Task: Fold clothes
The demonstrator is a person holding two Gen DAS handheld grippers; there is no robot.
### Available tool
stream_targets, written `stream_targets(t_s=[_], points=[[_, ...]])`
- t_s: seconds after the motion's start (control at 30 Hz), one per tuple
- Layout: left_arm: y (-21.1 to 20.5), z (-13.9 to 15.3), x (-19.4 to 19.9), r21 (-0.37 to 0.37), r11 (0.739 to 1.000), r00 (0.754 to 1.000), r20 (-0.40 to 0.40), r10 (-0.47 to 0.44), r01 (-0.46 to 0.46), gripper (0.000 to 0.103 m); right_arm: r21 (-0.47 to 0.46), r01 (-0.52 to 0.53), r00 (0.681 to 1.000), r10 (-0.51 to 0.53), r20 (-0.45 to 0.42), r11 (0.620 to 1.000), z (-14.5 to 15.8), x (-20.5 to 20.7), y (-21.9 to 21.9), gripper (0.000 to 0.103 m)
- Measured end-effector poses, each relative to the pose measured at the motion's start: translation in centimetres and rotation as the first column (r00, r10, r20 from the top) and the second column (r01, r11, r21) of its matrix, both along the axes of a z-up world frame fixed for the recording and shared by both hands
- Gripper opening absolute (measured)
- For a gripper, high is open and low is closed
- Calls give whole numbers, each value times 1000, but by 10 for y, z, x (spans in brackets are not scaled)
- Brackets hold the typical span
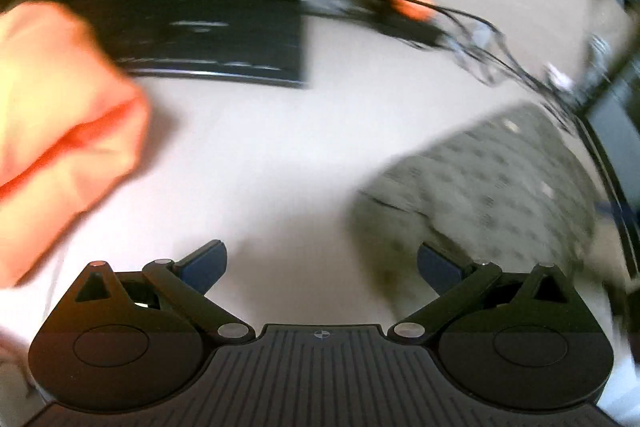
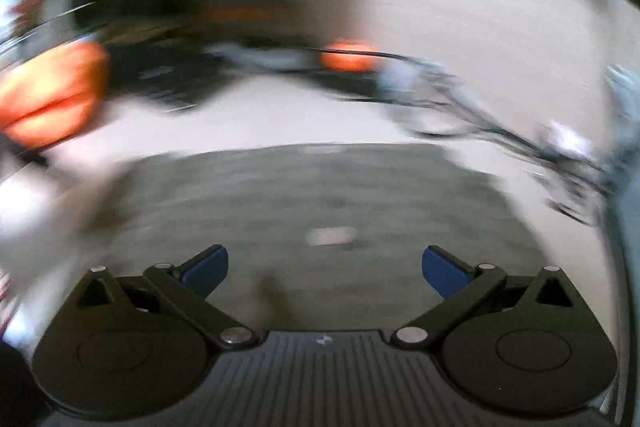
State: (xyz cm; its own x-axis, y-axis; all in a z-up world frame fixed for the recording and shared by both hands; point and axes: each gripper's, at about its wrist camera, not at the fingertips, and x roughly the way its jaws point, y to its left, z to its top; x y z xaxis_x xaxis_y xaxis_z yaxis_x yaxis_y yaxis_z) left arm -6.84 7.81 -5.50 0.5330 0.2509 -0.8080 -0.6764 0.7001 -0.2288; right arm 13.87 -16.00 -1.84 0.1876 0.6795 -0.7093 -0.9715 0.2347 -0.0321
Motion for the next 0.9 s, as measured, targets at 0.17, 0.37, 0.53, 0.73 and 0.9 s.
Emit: stream_targets(t_s=[0.17, 0.37, 0.53, 0.73, 0.9], points=[[-2, -5, -1, 2, 1000, 1000, 5, -16, 16, 103, -80, -145, 989, 145, -12, 986, -18, -60, 21, 103], [-10, -8, 7, 4, 995, 995, 5, -101, 101, 103, -125, -101, 995, 100, -10, 987, -34, -74, 29, 103], [-14, -9, 12, -1, 991, 990, 31, -134, 135, 103, -142, -63, 998, 61, -20, 988, -46, -79, 29, 103], [-17, -16, 9, -102, 980, 980, 117, -160, 172, 103, -133, -93, 996, 94, 6, 987, -42, -86, 23, 103], [-22, -20, 4, -144, 974, 976, 151, -155, 177, 103, -120, -123, 992, 124, -5, 985, -42, -86, 24, 103]])
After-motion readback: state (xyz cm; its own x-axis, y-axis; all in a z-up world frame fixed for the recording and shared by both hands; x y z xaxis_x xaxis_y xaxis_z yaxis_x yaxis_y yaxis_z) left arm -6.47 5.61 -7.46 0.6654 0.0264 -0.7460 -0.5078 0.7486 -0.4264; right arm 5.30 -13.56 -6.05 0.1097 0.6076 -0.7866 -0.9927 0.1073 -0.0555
